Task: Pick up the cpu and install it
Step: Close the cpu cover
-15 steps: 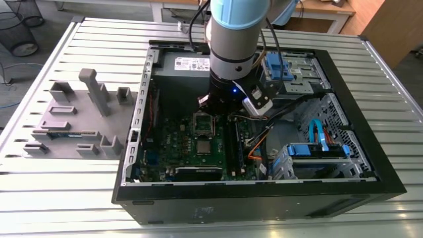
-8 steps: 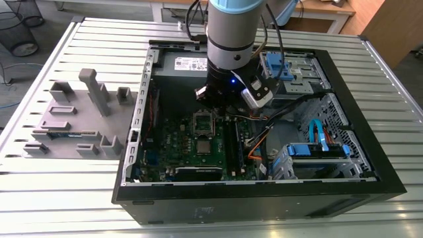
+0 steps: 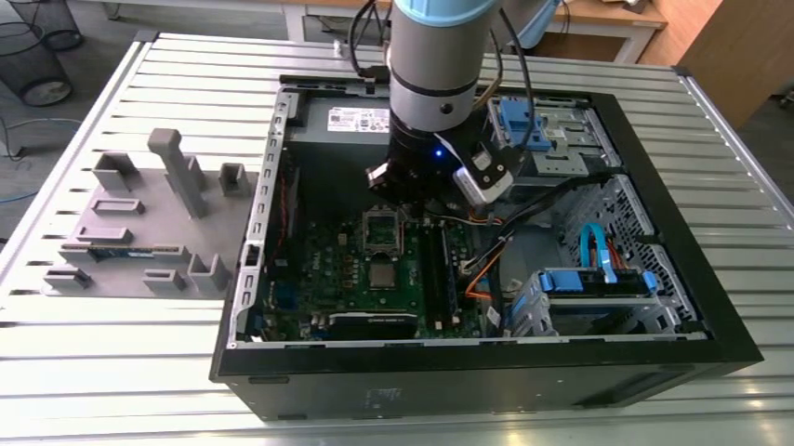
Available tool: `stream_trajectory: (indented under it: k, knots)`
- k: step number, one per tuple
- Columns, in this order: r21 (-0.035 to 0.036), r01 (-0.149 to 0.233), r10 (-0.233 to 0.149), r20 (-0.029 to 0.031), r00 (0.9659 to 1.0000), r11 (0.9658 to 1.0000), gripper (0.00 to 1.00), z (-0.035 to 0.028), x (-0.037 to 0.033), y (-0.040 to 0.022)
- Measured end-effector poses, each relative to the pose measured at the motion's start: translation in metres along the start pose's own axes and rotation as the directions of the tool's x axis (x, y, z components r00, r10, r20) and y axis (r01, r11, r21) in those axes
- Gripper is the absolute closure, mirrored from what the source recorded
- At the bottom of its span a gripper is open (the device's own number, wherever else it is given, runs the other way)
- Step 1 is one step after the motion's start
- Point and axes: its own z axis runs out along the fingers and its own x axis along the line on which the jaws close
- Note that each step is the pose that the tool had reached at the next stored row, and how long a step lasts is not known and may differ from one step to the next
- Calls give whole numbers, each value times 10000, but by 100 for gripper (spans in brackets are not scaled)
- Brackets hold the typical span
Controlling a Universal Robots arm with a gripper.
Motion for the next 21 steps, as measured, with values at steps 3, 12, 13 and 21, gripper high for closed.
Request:
stream_trajectory:
  k: [3,12,13,21]
  knots:
    - [6,2,-2,-1,10000,10000,89,1,-4,-8]
    - [-104,1514,-1515,-81,9884,9884,89,58,-13,-15]
    - [-104,1516,-1517,-82,9884,9884,89,58,-13,-15]
    - [-141,1934,-1936,-99,9810,9810,89,74,-40,-21]
